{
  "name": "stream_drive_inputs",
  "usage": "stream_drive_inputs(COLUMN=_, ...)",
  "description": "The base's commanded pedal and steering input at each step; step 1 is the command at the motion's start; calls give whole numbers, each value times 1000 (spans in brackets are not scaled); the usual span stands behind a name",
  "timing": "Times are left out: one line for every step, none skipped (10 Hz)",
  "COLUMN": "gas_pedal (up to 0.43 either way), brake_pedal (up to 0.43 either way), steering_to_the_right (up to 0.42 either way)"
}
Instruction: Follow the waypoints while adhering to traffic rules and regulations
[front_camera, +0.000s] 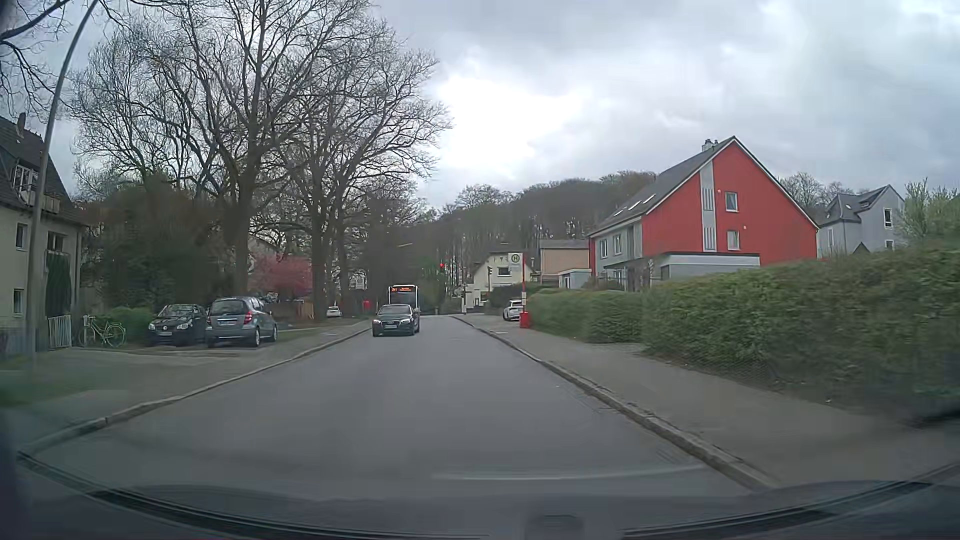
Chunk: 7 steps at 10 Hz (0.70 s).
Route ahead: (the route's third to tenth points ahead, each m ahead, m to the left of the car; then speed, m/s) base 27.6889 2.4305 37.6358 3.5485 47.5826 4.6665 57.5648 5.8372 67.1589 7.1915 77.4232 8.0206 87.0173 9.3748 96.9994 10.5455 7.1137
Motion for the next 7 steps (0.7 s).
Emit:
stream_drive_inputs(gas_pedal=0, brake_pedal=0, steering_to_the_right=-37)
stream_drive_inputs(gas_pedal=0, brake_pedal=0, steering_to_the_right=-35)
stream_drive_inputs(gas_pedal=0, brake_pedal=0, steering_to_the_right=-35)
stream_drive_inputs(gas_pedal=0, brake_pedal=0, steering_to_the_right=-35)
stream_drive_inputs(gas_pedal=0, brake_pedal=0, steering_to_the_right=-35)
stream_drive_inputs(gas_pedal=0, brake_pedal=0, steering_to_the_right=-34)
stream_drive_inputs(gas_pedal=0, brake_pedal=0, steering_to_the_right=-34)
